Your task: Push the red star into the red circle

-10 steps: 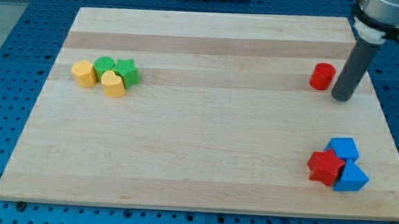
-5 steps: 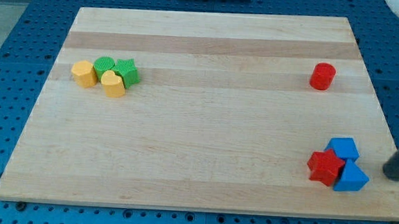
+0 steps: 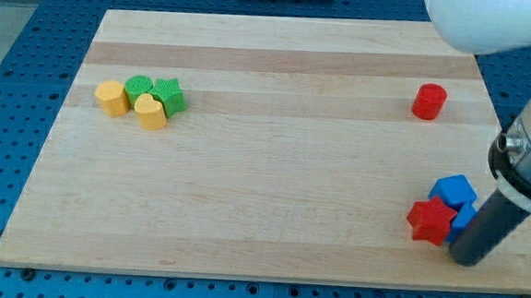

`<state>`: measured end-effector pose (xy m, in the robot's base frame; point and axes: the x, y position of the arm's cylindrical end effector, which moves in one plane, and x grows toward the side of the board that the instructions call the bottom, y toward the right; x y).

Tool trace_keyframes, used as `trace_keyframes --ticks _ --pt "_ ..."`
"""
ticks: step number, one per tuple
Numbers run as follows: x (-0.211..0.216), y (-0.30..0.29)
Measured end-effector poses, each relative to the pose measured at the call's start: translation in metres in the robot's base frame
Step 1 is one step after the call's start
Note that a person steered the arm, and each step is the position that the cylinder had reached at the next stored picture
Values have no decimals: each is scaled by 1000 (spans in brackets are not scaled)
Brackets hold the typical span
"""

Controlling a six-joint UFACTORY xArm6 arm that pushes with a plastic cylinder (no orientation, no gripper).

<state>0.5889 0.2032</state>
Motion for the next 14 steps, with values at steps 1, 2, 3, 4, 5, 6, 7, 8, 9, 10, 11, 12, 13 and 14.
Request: trace_keyframes --ticks 1,2,3,4,5,6,7,8,9,10,11,12,13,14 --pt "-5 0" --pt "14 0" --pt "15 -2" --pt "-5 -2" --pt "-22 -16" --pt "-29 -36" --pt "-29 -55" --pt "-29 -75" --pt "-31 -97" --pt "-35 -119" --pt "-45 -134" --pt "-59 -133" --pt "-60 -129" --pt "-60 -124"
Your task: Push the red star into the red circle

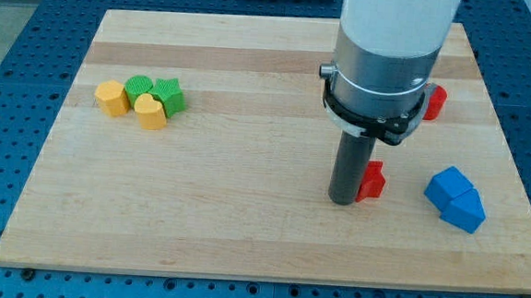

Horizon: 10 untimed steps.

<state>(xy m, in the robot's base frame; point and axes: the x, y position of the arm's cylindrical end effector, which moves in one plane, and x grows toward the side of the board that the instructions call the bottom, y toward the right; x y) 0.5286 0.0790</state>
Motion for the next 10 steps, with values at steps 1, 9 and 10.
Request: trace_keyframes --ticks 1,9,10 --pt "0 8" --pt "-92 67" --pt "-104 67"
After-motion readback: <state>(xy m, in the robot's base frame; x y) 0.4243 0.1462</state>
